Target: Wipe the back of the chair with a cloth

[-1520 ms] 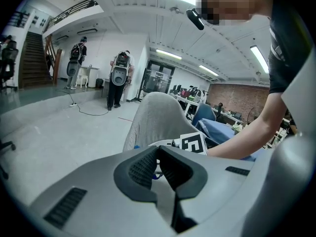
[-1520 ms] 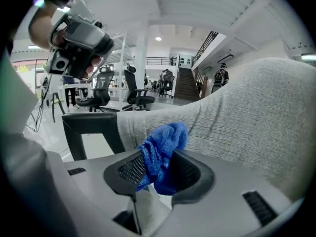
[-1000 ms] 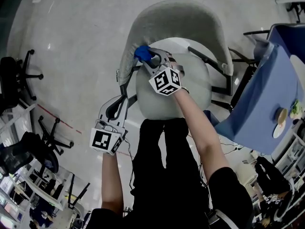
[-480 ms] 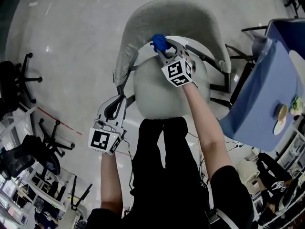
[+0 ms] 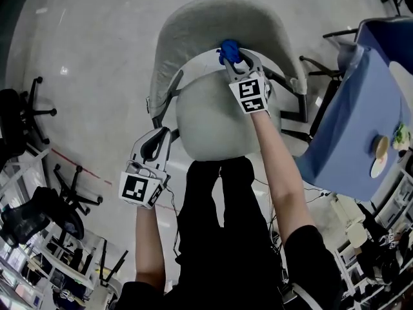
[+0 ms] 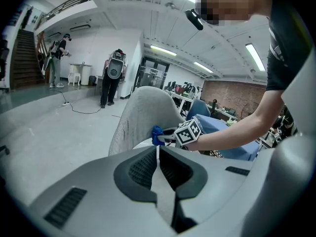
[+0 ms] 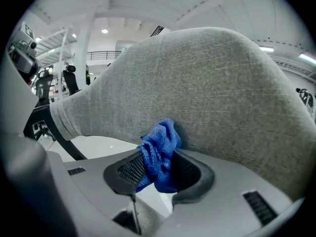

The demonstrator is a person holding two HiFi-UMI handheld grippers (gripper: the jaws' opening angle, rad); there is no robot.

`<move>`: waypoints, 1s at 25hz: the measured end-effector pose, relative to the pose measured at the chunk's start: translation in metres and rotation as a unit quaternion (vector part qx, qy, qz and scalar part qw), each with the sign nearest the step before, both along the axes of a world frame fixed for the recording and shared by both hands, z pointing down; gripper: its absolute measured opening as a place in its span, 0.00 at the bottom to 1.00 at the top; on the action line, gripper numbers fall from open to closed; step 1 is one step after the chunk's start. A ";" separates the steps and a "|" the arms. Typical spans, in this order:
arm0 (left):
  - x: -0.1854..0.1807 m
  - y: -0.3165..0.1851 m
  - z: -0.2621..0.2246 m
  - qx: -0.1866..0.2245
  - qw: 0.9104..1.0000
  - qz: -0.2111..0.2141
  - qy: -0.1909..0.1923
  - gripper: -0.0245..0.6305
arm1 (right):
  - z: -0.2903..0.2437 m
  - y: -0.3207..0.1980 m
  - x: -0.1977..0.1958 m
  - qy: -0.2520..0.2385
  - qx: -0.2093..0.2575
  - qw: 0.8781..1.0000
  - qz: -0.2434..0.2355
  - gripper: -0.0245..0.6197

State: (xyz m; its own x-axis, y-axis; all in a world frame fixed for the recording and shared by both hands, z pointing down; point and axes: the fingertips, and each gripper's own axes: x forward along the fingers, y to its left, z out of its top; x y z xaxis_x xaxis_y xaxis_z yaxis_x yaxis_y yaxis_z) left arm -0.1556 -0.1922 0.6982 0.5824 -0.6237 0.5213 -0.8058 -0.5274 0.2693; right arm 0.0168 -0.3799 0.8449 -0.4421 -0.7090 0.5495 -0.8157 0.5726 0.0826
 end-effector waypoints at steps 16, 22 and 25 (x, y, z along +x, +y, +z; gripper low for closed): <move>0.047 0.012 -0.001 -0.011 0.999 0.029 0.011 0.09 | -0.006 0.018 0.100 -0.037 -0.016 0.985 0.166 0.30; 0.054 0.020 -0.005 -0.022 0.999 0.034 0.016 0.09 | -0.004 0.036 0.133 -0.028 -0.023 0.976 0.214 0.30; 0.051 0.021 -0.007 -0.026 0.999 0.037 0.013 0.09 | -0.007 0.043 0.141 -0.050 -0.031 0.966 0.251 0.30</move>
State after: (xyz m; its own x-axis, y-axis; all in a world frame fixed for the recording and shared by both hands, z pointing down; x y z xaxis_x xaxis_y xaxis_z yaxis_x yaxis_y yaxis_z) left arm -0.1044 -0.1715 0.6914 0.6389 -0.5508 0.5370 -0.7581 -0.5695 0.3179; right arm 0.1574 -0.3370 0.8380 -0.1037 -0.8143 0.5711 -0.9941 0.1040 -0.0322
